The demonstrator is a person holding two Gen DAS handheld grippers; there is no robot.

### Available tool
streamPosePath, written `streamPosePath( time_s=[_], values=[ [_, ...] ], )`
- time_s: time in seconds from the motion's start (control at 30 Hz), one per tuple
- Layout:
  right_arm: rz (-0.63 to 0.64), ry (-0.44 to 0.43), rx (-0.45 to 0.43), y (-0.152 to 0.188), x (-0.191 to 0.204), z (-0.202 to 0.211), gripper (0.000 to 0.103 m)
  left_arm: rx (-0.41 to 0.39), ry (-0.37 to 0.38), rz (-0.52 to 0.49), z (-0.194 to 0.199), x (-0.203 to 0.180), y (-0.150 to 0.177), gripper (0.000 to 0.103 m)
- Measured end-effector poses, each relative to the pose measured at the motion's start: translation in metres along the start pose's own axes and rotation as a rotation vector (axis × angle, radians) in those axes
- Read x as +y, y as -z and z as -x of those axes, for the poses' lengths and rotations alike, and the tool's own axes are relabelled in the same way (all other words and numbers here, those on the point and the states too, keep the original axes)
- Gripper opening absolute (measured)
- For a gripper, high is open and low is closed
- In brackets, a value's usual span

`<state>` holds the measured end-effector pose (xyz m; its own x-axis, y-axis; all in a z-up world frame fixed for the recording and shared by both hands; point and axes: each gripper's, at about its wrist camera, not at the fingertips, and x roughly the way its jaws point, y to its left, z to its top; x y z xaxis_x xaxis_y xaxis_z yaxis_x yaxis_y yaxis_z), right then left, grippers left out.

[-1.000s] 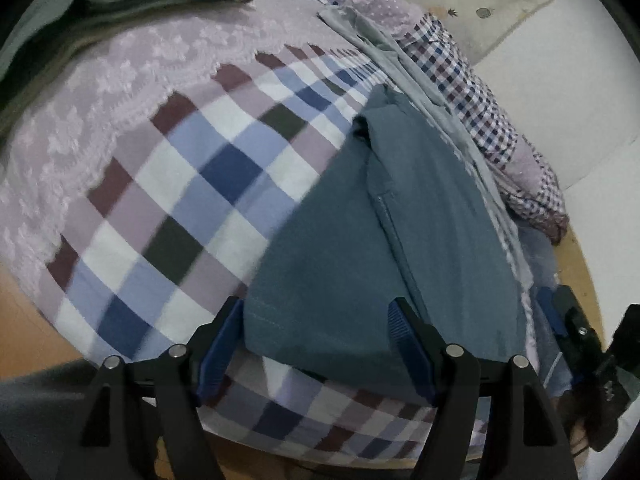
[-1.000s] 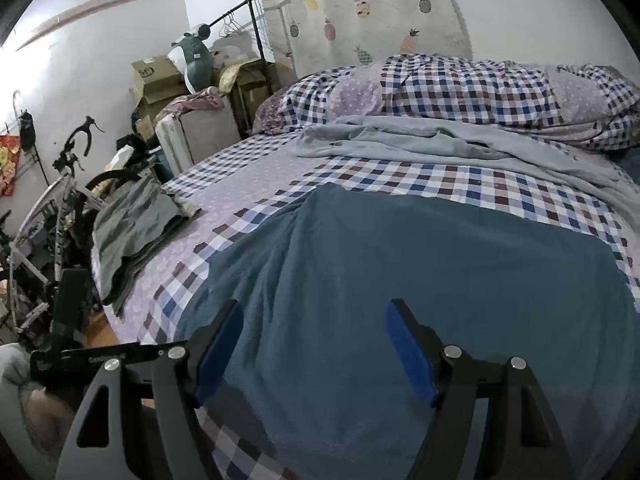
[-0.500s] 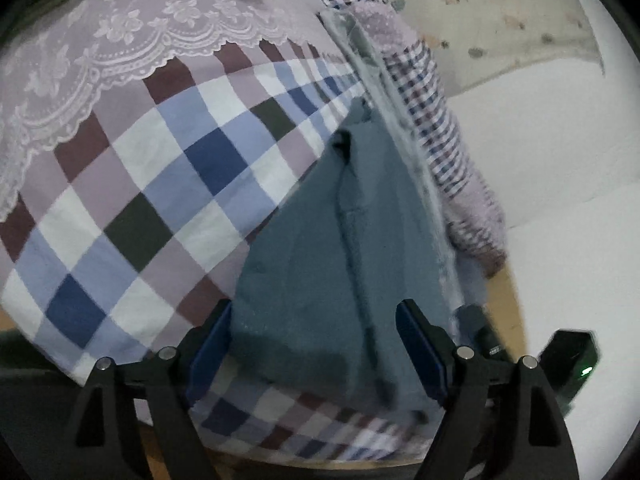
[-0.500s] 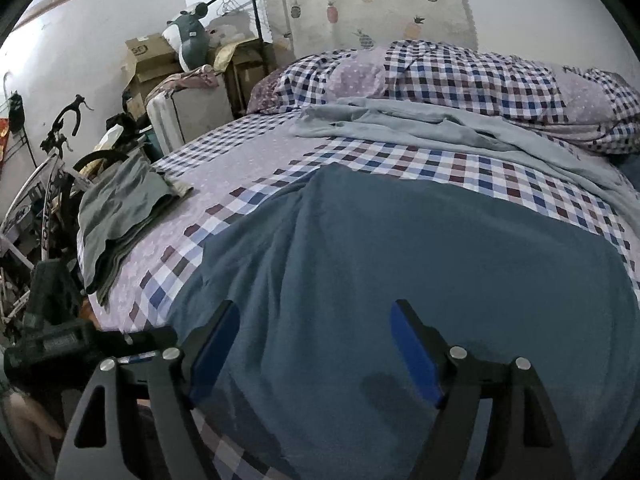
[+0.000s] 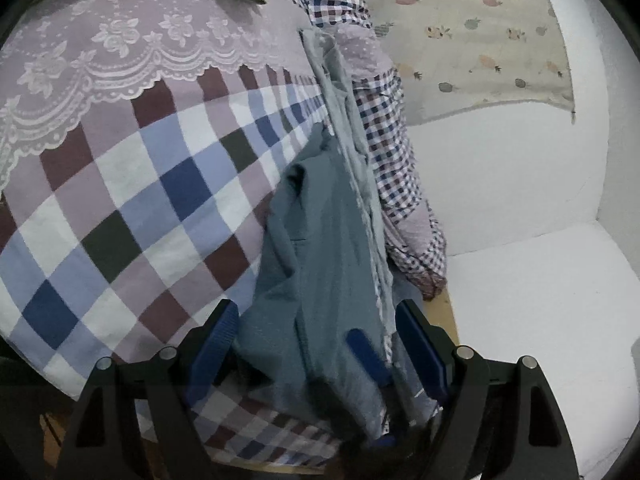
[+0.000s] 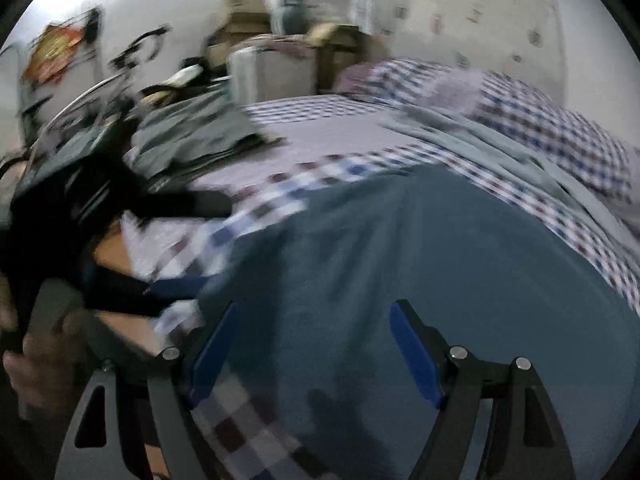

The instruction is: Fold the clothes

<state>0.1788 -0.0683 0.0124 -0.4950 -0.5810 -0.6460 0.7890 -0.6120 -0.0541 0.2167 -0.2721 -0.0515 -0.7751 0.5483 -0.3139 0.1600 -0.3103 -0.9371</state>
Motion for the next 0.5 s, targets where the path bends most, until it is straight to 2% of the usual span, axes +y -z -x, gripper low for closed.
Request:
streamPosePath(
  time_s=[0.1,0.17,0.33,0.4,0.43,0.5],
  values=[
    [0.087,-0.013,0.016,0.006,0.022,-0.012,0.081,0.028,0.027,0.007,-0.004,0.000,-0.005,0.084],
    [0.140,0.010,0.020,0.011,0.033,-0.020,0.080,0.048,0.034,0.013,-0.007,-0.001,-0.004,0.084],
    [0.202,0.047,0.020,0.016,0.048,-0.036,0.078,0.043,0.052,0.029,0.000,0.002,-0.007,0.084],
    [0.217,0.064,0.019,0.017,0.053,-0.042,0.072,0.039,0.066,0.040,0.004,0.004,-0.008,0.084],
    [0.223,0.074,0.019,0.017,0.054,-0.045,0.065,0.038,0.072,0.045,0.007,0.006,-0.007,0.084],
    [0.228,0.104,0.016,0.015,0.057,-0.050,0.061,0.032,0.078,0.050,0.013,0.008,-0.007,0.084]
  ],
)
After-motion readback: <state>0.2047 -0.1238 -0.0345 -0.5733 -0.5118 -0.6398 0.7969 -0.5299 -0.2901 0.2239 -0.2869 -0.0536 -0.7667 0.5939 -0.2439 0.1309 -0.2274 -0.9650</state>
